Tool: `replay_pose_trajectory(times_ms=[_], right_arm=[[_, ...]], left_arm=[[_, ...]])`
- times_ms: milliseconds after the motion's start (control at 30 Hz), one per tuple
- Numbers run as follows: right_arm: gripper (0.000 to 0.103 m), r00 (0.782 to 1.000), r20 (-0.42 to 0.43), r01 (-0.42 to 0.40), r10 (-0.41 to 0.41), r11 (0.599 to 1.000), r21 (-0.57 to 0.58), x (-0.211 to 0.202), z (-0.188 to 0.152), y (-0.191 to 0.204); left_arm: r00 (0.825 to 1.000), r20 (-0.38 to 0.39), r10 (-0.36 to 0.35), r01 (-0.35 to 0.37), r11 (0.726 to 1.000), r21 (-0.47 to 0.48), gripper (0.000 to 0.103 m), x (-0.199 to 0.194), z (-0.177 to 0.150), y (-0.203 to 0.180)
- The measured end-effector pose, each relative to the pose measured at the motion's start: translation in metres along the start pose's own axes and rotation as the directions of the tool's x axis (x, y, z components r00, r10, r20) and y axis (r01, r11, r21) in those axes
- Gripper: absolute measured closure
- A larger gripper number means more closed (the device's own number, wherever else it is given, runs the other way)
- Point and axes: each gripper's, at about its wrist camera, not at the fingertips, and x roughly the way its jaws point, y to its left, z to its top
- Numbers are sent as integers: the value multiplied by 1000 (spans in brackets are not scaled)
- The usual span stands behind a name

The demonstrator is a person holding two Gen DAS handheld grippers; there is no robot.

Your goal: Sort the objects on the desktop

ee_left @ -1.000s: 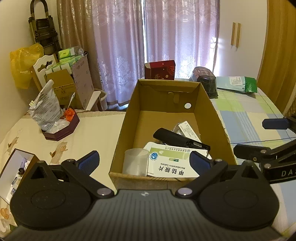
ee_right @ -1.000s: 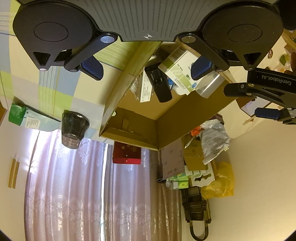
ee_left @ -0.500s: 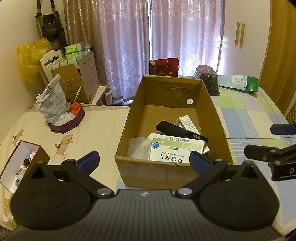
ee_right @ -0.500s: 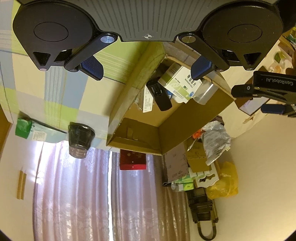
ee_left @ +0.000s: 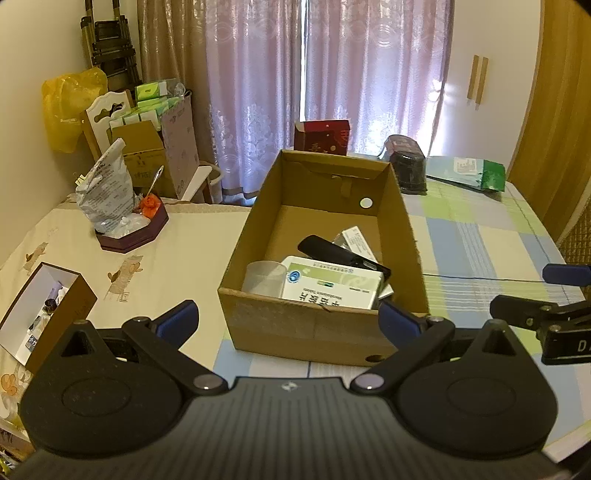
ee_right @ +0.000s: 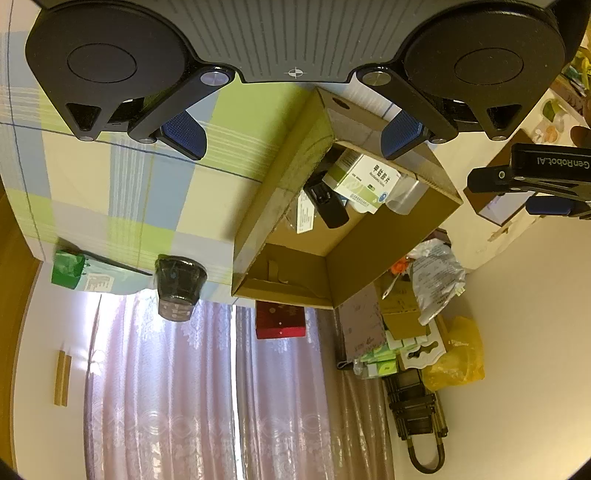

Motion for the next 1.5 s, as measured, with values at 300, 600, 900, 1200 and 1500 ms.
replay_pose_trajectory(times_ms=[300,600,900,1200,1500], right_arm=[[0,1000,2,9,-9,1000,0,-18,-4,3],[0,1000,7,24,-24,1000,-7,-30,-4,4],[0,1000,6,31,-31,999,-7,-39,-3,6],[0,998,3,59,-59,998,-3,-51,-7,7],[0,998,-17,69,-68,997,29,-59,-14,5]], left_arm=[[1000,11,10,-10,1000,14,1,-21,0,-10],[1000,14,7,-7,1000,-5,1,-33,1,-9],[1000,12,10,-10,1000,-17,1,-41,3,-5],[1000,8,19,-19,1000,-5,1,-46,-3,-10],[1000,-11,-7,7,1000,-10,1,-49,-9,-15]])
